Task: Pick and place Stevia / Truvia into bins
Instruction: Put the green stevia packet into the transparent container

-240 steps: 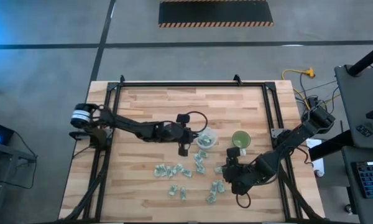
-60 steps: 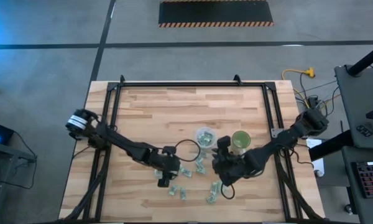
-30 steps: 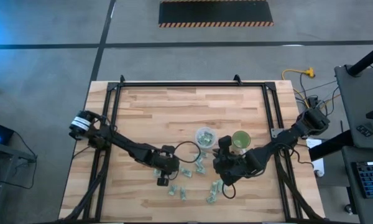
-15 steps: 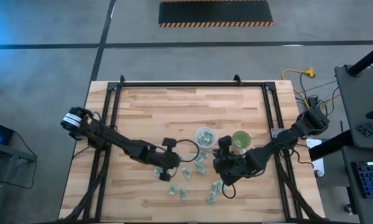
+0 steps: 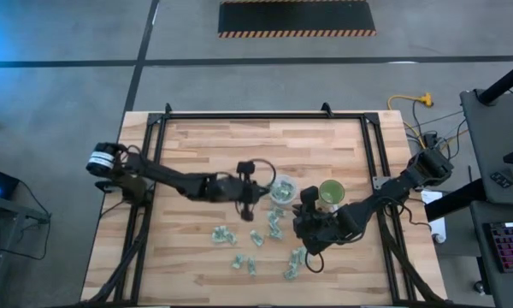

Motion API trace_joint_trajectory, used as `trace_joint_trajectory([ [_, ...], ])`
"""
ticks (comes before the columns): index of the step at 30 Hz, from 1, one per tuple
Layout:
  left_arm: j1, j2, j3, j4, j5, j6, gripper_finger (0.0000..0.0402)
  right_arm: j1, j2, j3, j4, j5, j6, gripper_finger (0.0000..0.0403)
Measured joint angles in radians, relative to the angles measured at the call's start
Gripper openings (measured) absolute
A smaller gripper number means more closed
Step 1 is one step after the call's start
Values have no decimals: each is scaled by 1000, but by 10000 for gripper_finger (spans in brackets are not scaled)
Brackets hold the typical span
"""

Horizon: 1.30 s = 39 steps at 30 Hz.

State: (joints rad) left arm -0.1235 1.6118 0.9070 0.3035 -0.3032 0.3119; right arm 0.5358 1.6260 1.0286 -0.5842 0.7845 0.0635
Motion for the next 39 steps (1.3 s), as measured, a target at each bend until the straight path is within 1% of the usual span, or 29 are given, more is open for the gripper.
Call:
trace_joint_trajectory([
  [3,55,12,0,51,94,0,0,0,0,0,0,0,-1,71],
  [5,83,30,5,81,140,-11,0,0,0,0,0,0,-2,73],
  [7,102,48,11,80,172,-15,0,0,0,-1,0,0,-3,75],
  [13,124,144,86,88,241,-16,0,1,0,-3,3,0,-8,70],
  [17,125,198,135,64,246,-5,0,1,0,-6,4,0,-7,68],
  [20,128,217,162,26,247,2,0,1,0,-9,5,0,-6,68],
  [27,140,227,167,14,229,-18,4,1,0,-15,6,0,-4,68],
  [30,140,227,167,6,226,-17,29,1,0,-16,6,0,-3,68],
  [36,139,224,168,0,225,-17,109,1,0,-18,6,0,9,68],
  [39,139,198,168,-11,221,-17,141,1,0,-18,6,-17,31,68],
])
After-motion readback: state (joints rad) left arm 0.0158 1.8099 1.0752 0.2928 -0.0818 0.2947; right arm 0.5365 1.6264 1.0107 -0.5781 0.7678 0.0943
